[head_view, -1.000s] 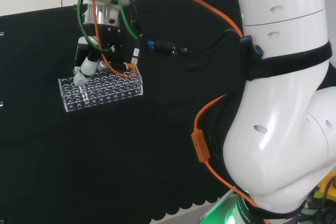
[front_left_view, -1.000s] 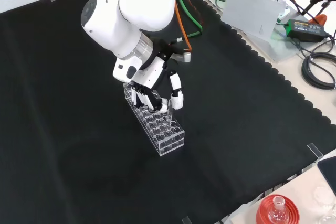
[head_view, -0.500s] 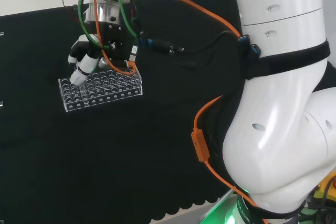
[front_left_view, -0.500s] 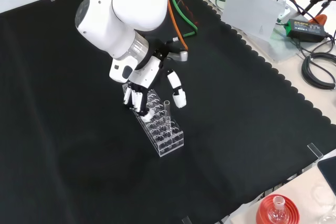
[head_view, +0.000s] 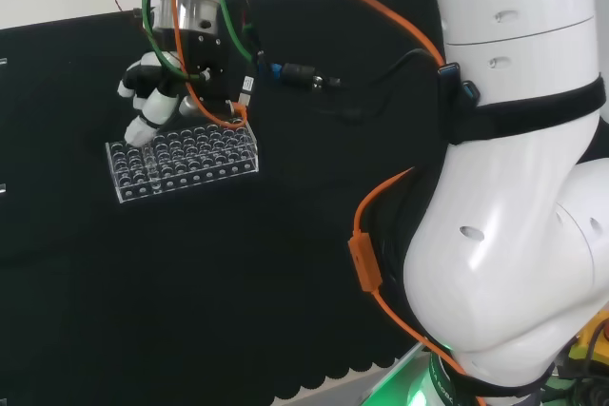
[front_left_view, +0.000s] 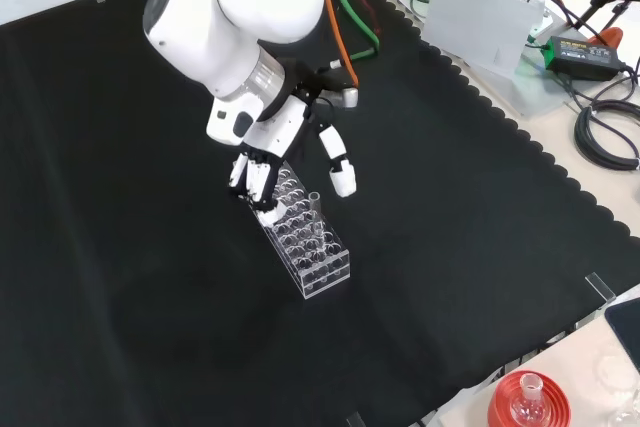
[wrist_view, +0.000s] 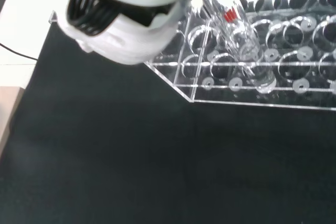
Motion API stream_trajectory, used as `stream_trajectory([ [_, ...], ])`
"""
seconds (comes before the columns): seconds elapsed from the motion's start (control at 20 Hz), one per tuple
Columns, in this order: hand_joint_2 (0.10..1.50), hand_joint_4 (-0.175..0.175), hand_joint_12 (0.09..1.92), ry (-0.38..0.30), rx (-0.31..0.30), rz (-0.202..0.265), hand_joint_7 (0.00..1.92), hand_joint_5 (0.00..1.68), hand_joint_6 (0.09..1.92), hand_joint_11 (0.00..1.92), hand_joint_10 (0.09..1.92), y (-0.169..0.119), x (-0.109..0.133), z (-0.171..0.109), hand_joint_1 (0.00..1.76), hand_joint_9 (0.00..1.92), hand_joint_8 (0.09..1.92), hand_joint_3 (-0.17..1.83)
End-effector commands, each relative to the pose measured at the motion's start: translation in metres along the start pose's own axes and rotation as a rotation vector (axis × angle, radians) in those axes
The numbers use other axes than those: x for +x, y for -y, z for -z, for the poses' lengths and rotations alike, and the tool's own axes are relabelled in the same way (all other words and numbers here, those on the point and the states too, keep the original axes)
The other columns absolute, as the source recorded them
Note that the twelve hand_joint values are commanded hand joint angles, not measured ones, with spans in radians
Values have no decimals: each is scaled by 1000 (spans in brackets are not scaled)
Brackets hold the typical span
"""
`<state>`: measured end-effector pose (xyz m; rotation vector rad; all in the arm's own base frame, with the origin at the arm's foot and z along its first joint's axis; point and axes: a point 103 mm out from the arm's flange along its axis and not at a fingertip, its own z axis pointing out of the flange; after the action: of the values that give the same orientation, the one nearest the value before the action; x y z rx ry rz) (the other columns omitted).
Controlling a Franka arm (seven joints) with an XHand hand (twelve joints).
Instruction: Put the test tube back in the rack.
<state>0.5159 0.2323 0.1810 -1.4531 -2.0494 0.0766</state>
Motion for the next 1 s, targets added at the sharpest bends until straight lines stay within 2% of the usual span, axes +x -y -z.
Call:
stream_trajectory([
  [0.05,494,8,1558,46,-75,31,486,255,706,84,975,16,12,32,1041,486,946,661],
  [1.0,501,22,1560,164,-214,48,488,280,689,73,968,68,35,97,1043,479,937,648],
])
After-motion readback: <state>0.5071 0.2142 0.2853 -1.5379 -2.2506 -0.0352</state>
